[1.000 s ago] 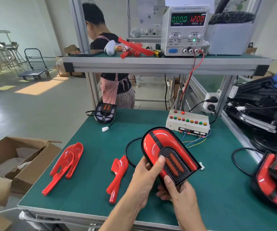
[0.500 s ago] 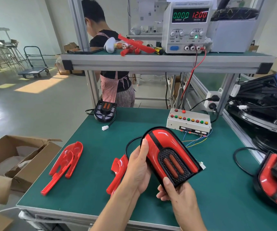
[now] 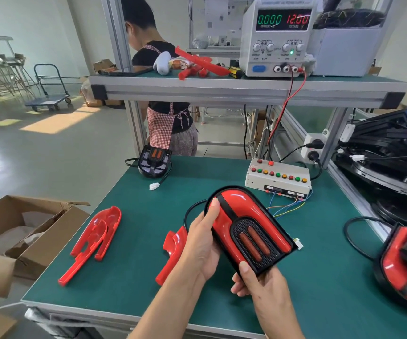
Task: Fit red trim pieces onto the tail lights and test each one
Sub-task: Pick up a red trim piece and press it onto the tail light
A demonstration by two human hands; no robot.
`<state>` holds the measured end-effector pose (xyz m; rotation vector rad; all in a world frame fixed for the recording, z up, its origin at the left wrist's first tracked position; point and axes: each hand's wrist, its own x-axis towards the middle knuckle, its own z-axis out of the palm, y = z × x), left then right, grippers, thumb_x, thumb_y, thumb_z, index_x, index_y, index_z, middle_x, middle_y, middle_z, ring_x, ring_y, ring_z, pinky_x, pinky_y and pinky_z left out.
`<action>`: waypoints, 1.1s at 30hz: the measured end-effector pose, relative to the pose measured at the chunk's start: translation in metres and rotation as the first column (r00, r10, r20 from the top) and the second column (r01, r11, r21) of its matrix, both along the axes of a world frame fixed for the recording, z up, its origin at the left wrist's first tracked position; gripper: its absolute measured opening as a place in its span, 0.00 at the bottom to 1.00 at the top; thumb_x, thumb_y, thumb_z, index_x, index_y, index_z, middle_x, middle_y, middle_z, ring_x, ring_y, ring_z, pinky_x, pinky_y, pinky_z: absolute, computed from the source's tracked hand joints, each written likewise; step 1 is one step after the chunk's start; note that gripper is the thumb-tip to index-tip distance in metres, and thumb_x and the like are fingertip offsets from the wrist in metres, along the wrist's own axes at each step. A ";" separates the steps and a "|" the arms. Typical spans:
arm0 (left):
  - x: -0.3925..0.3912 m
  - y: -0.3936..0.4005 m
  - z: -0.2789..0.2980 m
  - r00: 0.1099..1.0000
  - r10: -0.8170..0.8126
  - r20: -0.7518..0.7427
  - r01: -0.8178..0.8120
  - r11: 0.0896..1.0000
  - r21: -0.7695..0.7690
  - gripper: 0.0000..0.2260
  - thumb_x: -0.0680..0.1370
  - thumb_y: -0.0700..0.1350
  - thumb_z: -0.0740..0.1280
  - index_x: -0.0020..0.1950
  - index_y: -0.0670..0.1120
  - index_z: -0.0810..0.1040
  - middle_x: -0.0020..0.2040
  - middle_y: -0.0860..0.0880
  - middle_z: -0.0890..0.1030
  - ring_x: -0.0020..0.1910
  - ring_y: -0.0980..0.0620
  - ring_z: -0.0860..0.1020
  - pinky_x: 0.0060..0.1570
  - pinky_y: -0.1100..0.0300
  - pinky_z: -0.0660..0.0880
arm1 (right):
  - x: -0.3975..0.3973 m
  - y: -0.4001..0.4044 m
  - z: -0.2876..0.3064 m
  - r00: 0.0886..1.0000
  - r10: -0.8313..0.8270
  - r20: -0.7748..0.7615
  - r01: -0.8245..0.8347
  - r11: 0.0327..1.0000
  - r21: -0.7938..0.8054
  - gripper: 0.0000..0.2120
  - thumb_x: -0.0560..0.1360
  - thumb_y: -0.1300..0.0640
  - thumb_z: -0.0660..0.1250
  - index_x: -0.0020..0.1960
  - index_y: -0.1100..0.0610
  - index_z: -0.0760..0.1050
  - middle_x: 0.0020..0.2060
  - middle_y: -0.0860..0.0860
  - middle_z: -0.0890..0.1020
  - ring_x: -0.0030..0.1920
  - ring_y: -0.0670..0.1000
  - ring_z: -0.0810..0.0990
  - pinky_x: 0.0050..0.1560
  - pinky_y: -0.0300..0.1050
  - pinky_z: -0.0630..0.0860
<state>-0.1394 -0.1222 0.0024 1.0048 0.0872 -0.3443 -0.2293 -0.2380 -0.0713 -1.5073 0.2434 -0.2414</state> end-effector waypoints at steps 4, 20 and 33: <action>0.000 -0.001 0.001 0.997 0.067 -0.041 -0.070 0.996 -0.061 0.31 0.71 0.55 0.72 0.68 0.38 0.77 0.61 0.38 0.83 0.63 0.39 0.80 0.67 0.42 0.74 | -0.001 0.001 0.001 1.000 0.014 -0.003 -0.014 1.000 -0.009 0.22 0.74 0.44 0.74 0.51 0.63 0.77 0.37 0.60 0.85 0.34 0.60 0.85 0.35 0.45 0.80; 0.000 0.001 -0.010 0.985 0.150 0.080 -0.160 0.977 0.140 0.17 0.82 0.50 0.67 0.66 0.41 0.76 0.61 0.44 0.83 0.60 0.48 0.82 0.70 0.43 0.72 | -0.009 -0.018 0.034 0.862 -0.486 0.144 0.507 0.830 -0.233 0.22 0.74 0.40 0.72 0.64 0.48 0.75 0.60 0.47 0.77 0.60 0.50 0.80 0.53 0.27 0.72; -0.025 -0.006 -0.018 0.872 -0.081 0.482 -0.141 0.903 0.406 0.09 0.80 0.57 0.62 0.53 0.53 0.75 0.50 0.50 0.81 0.48 0.57 0.77 0.51 0.61 0.75 | 0.055 -0.039 0.112 0.969 0.241 -0.048 -0.240 0.885 -0.400 0.08 0.75 0.53 0.75 0.53 0.46 0.81 0.47 0.42 0.86 0.50 0.41 0.83 0.54 0.41 0.77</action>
